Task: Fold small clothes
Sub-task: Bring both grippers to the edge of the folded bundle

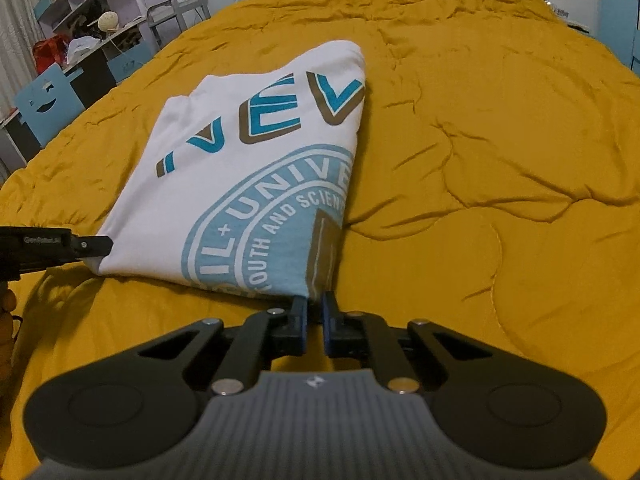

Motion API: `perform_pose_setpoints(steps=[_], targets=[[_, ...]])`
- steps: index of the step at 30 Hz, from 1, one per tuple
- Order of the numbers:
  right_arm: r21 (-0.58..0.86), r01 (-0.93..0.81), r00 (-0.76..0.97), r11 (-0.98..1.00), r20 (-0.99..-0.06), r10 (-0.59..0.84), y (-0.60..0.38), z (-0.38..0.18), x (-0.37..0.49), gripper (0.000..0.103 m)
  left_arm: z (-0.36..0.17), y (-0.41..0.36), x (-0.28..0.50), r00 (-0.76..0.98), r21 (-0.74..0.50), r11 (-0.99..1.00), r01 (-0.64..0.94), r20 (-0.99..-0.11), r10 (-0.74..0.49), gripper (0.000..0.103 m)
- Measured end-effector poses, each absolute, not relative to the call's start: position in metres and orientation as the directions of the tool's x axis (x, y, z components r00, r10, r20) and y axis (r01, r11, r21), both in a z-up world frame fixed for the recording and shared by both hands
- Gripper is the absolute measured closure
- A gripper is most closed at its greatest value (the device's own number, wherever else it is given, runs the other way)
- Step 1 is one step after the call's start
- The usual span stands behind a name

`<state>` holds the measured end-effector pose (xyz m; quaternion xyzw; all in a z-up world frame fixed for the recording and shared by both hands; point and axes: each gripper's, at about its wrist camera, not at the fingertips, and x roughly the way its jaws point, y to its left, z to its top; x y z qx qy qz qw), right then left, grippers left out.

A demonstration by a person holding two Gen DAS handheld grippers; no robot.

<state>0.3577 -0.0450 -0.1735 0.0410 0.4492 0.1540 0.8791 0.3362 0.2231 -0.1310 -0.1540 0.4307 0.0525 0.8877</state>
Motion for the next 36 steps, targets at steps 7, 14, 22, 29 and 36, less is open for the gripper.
perform_pose_setpoints(steps=[7,14,22,29,36], targets=[[0.226,-0.224,0.533,0.948,-0.786,0.313,-0.047,-0.174,0.360,0.103,-0.133,0.221,0.323,0.592,-0.226,0.936,-0.271,-0.806,-0.023,0.080],[0.257,-0.189,0.516,0.948,-0.795,0.318,-0.065,-0.174,0.352,0.103,-0.132,0.232,0.301,0.569,-0.241,0.918,-0.315,-0.822,-0.020,0.088],[0.280,-0.158,0.564,0.947,-0.762,0.319,-0.088,-0.148,0.346,0.102,-0.088,0.243,0.288,0.697,-0.325,0.901,-0.286,-0.716,-0.037,0.080],[0.313,-0.166,0.601,0.935,-0.719,0.348,-0.096,-0.131,0.353,0.079,-0.076,0.246,0.312,0.742,-0.370,0.898,-0.240,-0.666,-0.076,0.049],[0.359,-0.162,0.605,0.919,-0.700,0.380,-0.098,-0.136,0.373,0.072,-0.083,0.253,0.335,0.765,-0.444,0.869,-0.218,-0.631,-0.130,0.033]])
